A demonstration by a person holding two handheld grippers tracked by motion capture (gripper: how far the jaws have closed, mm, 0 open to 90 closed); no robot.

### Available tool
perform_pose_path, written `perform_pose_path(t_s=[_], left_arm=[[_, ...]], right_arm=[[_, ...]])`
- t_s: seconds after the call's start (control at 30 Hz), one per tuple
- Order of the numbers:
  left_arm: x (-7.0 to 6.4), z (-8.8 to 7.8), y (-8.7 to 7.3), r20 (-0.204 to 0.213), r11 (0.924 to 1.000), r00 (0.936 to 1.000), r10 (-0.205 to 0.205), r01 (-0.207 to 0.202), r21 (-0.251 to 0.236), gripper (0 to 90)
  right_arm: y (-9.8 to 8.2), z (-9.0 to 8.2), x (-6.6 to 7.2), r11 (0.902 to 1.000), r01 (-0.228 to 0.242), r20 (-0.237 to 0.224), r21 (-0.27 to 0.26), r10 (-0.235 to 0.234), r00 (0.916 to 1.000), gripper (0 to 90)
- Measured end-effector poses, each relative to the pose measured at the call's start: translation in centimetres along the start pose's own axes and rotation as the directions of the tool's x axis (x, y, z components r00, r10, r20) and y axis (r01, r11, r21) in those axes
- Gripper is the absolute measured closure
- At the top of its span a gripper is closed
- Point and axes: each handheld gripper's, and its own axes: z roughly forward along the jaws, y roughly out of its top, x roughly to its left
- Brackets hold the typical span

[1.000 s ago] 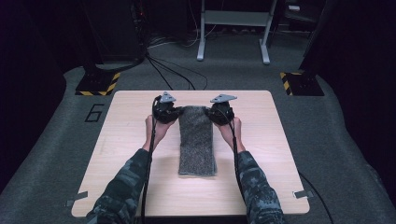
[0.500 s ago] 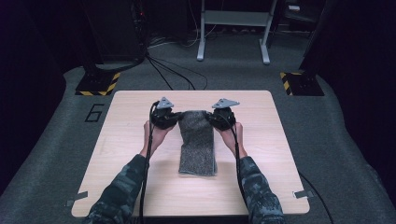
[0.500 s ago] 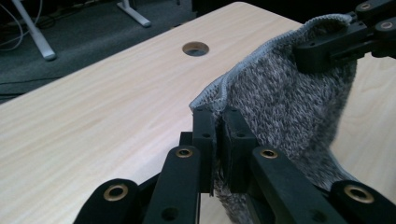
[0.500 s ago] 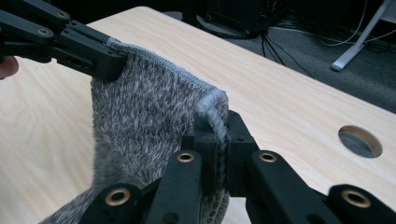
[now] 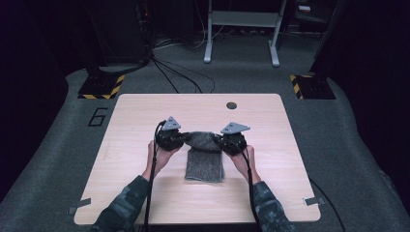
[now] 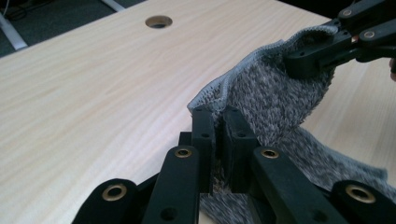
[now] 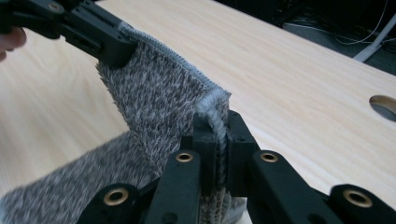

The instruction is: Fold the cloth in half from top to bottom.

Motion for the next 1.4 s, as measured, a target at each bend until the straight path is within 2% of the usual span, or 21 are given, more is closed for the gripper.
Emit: perform_pose_path(t_s=[0.2, 0.33, 0.43, 0.47, 0.5, 0.57, 0.63, 0.67, 0.73, 0.77, 0.8, 0.83, 0.87, 0.9, 0.93, 1.03, 1.07, 1.1, 1.17, 1.33, 1.4], left_arm=[[-1.1, 0.2, -1.6, 0.015, 0.9997, 0.9999, 0.000, -0.001, 0.026, 83.1], [-2.2, 0.1, -3.3, 0.078, 0.9987, 0.9968, -0.016, 0.012, 0.049, 77.9], [-2.7, -0.2, -3.9, 0.108, 0.9980, 0.9936, -0.034, 0.028, 0.058, 63.6], [-3.0, -0.4, -4.3, 0.124, 0.9968, 0.9909, -0.053, 0.044, 0.067, 63.6], [-3.2, -0.9, -4.6, 0.140, 0.9956, 0.9881, -0.063, 0.052, 0.078, 49.9], [-3.6, -3.1, -5.7, 0.145, 0.9933, 0.9845, -0.098, 0.088, 0.075, 37.2], [-3.5, -4.7, -5.9, 0.126, 0.9929, 0.9853, -0.115, 0.110, 0.045, 31.6], [-3.3, -5.2, -5.7, 0.118, 0.9908, 0.9840, -0.134, 0.130, 0.039, 29.2], [-2.7, -4.9, -4.9, 0.066, 0.9916, 0.9896, -0.128, 0.126, 0.028, 26.3], [-2.7, -4.9, -4.9, 0.066, 0.9916, 0.9896, -0.128, 0.126, 0.028, 24.7], [-2.5, -4.2, -4.2, 0.054, 0.9902, 0.9894, -0.135, 0.133, 0.043, 24.7], [-2.5, -3.5, -3.9, 0.028, 0.9918, 0.9931, -0.114, 0.112, 0.061, 23.8], [-2.9, -1.7, -3.5, 0.030, 0.9882, 0.9947, -0.098, 0.094, 0.121, 21.6], [-2.9, -1.7, -3.5, 0.030, 0.9882, 0.9947, -0.098, 0.094, 0.121, 20.3], [-3.4, -0.6, -3.7, 0.015, 0.9854, 0.9975, -0.069, 0.065, 0.157, 19.8], [-3.7, 1.0, -5.2, -0.017, 0.9713, 0.9996, -0.024, 0.028, 0.236, 19.6], [-3.7, 1.0, -5.2, -0.017, 0.9713, 0.9996, -0.024, 0.028, 0.236, 19.5], [-3.5, 1.2, -5.9, -0.047, 0.9661, 0.9988, -0.012, 0.024, 0.257, 19.3], [-3.3, 1.4, -6.4, -0.047, 0.9613, 0.9987, -0.018, 0.030, 0.274, 19.4], [-3.3, 1.0, -6.4, -0.045, 0.9640, 0.9988, -0.017, 0.029, 0.264, 19.1], [-3.1, 0.3, -6.0, -0.031, 0.9710, 0.9986, -0.043, 0.049, 0.234, 18.7]], right_arm=[[-1.9, -0.8, 1.3, 0.9993, 0.028, -0.018, 0.024, -0.027, 0.9995, 84.1], [-3.1, -1.5, 2.1, 0.9987, 0.013, -0.043, 0.049, -0.011, 0.9990, 78.1], [-3.8, -2.0, 2.6, 0.9977, 0.002, -0.075, 0.068, 0.003, 0.9972, 69.3], [-4.1, -2.3, 2.8, 0.9969, 0.005, -0.100, 0.078, 0.003, 0.9950, 64.3], [-4.5, -3.3, 3.3, 0.9959, 0.002, -0.124, 0.091, 0.009, 0.9923, 54.2], [-4.7, -5.0, 3.2, 0.9963, -0.025, -0.157, 0.082, 0.038, 0.9869, 48.4], [-4.8, -6.3, 2.7, 0.9972, -0.049, -0.163, 0.056, 0.058, 0.9849, 41.6], [-4.7, -6.7, 2.3, 0.9969, -0.059, -0.156, 0.051, 0.067, 0.9855, 38.3], [-4.3, -6.3, 1.7, 0.9945, -0.083, -0.099, 0.064, 0.089, 0.9911, 33.2], [-4.3, -6.3, 1.7, 0.9945, -0.083, -0.099, 0.064, 0.089, 0.9911, 33.2], [-4.1, -5.7, 1.6, 0.9931, -0.089, -0.069, 0.077, 0.094, 0.9932, 30.4], [-3.9, -4.7, 1.8, 0.9905, -0.082, -0.040, 0.111, 0.087, 0.9954, 27.3], [-4.1, -3.0, 2.1, 0.9848, -0.080, -0.003, 0.154, 0.082, 0.9967, 24.7], [-4.1, -3.0, 2.1, 0.9848, -0.080, -0.003, 0.154, 0.082, 0.9967, 24.7], [-4.9, -1.6, 2.5, 0.9771, -0.088, 0.028, 0.194, 0.084, 0.9961, 23.2], [-5.8, -1.1, 2.6, 0.9725, -0.093, 0.051, 0.214, 0.084, 0.9952, 22.2], [-5.8, -1.1, 2.6, 0.9725, -0.093, 0.051, 0.214, 0.084, 0.9952, 22.2], [-6.4, -1.2, 2.4, 0.9691, -0.092, 0.060, 0.229, 0.080, 0.9950, 22.1], [-6.8, -1.3, 2.4, 0.9662, -0.100, 0.076, 0.238, 0.084, 0.9936, 21.8], [-7.2, -1.1, 2.4, 0.9623, -0.069, 0.074, 0.263, 0.051, 0.9959, 22.0], [-6.9, -1.3, 2.1, 0.9638, -0.066, 0.060, 0.258, 0.052, 0.9968, 22.1]])
